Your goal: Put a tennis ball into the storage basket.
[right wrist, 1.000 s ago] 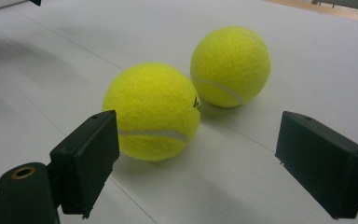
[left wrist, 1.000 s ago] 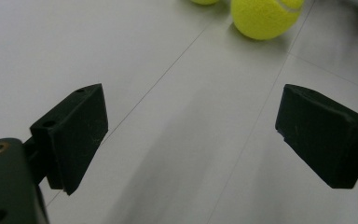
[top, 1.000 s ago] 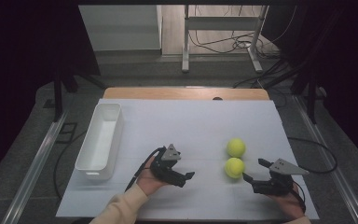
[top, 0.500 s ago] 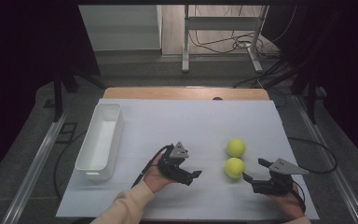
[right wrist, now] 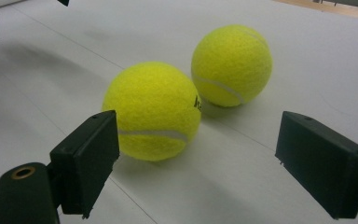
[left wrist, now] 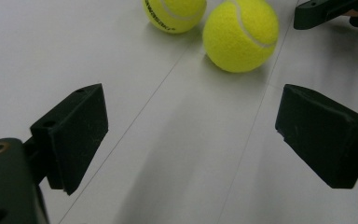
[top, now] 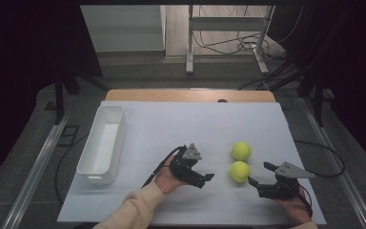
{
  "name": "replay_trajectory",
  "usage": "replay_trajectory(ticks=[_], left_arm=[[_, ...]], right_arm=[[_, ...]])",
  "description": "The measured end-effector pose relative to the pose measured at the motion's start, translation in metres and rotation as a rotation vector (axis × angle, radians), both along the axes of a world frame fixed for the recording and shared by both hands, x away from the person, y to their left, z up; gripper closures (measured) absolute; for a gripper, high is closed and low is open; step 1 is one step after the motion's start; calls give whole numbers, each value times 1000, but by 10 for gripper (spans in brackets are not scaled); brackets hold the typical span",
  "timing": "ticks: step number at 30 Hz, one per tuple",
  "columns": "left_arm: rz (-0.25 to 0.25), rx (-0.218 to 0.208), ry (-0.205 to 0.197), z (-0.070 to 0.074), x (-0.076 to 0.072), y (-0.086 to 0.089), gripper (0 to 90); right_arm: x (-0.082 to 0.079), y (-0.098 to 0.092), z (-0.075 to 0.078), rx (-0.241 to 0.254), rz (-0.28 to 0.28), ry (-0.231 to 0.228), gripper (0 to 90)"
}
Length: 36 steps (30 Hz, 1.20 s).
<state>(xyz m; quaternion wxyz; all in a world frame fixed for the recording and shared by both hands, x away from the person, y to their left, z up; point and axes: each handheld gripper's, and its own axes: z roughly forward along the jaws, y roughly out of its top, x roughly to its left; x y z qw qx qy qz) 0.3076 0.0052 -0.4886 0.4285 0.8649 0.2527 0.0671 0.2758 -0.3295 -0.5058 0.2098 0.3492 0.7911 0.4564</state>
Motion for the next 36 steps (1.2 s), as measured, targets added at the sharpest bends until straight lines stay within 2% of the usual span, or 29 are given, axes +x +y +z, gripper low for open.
replay_trajectory(ticks=[6, 17, 36], left_arm=[[-20, 16, 5, -1, 2, -7, 101], [-28, 1, 24, -4, 8, -16, 101], [-57, 1, 34, -6, 15, -33, 101]], right_arm=[[0, 0, 0, -1, 1, 0, 141], [0, 0, 0, -1, 5, 3, 141], [0, 0, 0, 2, 2, 7, 141]])
